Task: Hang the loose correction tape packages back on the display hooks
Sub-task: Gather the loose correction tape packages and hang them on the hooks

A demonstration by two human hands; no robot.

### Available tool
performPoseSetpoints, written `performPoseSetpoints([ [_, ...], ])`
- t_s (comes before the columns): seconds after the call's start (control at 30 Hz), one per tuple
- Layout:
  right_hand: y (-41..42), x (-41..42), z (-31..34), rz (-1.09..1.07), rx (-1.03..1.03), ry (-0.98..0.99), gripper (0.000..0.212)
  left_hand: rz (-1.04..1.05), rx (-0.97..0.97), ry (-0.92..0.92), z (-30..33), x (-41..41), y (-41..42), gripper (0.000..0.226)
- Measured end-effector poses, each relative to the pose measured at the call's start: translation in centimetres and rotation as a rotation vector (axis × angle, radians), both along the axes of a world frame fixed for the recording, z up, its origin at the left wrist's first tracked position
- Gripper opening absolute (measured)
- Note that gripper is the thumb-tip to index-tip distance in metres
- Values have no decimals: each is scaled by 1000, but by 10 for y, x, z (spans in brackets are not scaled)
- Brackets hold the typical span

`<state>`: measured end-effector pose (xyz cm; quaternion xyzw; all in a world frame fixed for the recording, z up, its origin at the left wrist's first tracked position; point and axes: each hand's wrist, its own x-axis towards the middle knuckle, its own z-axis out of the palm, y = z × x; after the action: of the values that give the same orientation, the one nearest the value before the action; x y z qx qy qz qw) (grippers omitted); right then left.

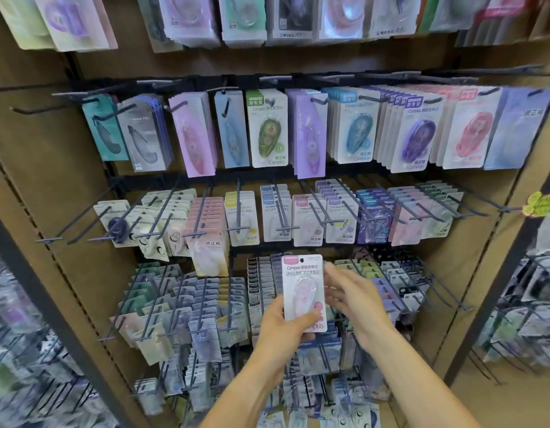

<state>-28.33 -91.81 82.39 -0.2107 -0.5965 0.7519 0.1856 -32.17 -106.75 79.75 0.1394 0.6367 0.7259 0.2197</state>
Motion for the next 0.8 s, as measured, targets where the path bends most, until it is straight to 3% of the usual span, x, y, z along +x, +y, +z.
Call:
performPoseSetpoints([
  [0.17,11,-6,11,-111,56,123,13,-77,13,101,17,-4,33,33],
  [0.37,26,-29,37,-183,90,105,12,229,115,152,50,-49,54,12],
  [0.8,25,-49,39,-229,88,83,7,361,140,184,44,-64,69,5],
])
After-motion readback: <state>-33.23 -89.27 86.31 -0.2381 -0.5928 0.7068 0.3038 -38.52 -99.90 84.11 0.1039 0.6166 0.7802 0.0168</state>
